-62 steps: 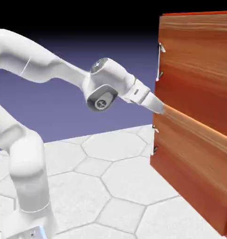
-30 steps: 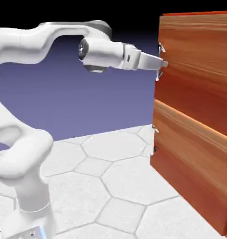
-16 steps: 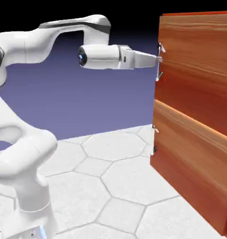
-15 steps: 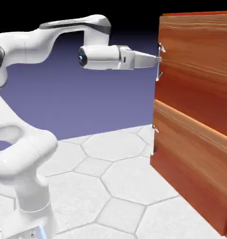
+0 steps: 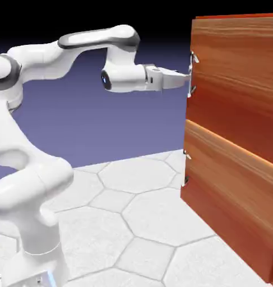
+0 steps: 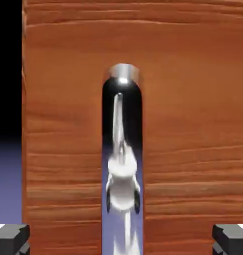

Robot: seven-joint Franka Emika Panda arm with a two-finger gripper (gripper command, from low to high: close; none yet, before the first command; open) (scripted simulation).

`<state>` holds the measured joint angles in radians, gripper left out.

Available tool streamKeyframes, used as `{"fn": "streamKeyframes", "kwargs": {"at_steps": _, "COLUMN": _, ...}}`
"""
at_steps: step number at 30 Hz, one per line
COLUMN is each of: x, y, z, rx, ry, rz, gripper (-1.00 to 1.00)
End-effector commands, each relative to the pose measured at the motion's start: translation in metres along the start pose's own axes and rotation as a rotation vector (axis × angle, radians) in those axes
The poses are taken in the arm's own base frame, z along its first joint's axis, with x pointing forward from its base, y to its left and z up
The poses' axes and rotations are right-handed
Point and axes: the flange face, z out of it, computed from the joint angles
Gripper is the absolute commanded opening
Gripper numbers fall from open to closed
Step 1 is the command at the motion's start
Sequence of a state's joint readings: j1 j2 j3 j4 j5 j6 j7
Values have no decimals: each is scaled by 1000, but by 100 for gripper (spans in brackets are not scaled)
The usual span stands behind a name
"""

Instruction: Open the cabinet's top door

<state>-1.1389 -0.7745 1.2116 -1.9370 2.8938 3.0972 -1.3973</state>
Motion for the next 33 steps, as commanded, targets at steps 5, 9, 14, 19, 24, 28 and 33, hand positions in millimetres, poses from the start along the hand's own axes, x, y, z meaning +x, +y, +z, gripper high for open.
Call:
{"fn": "streamKeyframes", "kwargs": {"at_steps": 5, "x": 2, "y": 2, "z": 8, "rx": 10, "ry": -8, "rz": 2, "gripper": -100}}
{"fn": "streamKeyframes", "kwargs": {"at_steps": 9, "x": 7, "y": 7, "z": -13, "rx": 42, "ry": -41, "rz": 3, "gripper": -100}}
{"fn": "streamKeyframes", "kwargs": {"at_steps": 14, "x": 14, "y": 14, "z": -35, "rx": 78, "ry": -76, "rz": 2, "gripper": -100}}
{"fn": "streamKeyframes", "kwargs": {"at_steps": 19, "x": 21, "y": 21, "z": -57, "rx": 113, "ry": -111, "rz": 2, "gripper": -100}}
{"fn": "streamKeyframes", "kwargs": {"at_steps": 24, "x": 31, "y": 31, "z": -83, "rx": 156, "ry": -154, "rz": 2, "gripper": -100}}
{"fn": "streamKeyframes", "kwargs": {"at_steps": 28, "x": 40, "y": 40, "z": -104, "rx": 194, "ry": -192, "rz": 2, "gripper": -100}}
{"fn": "streamKeyframes", "kwargs": {"at_steps": 33, "x": 55, "y": 55, "z": -133, "rx": 245, "ry": -243, "rz": 2, "gripper": -100}}
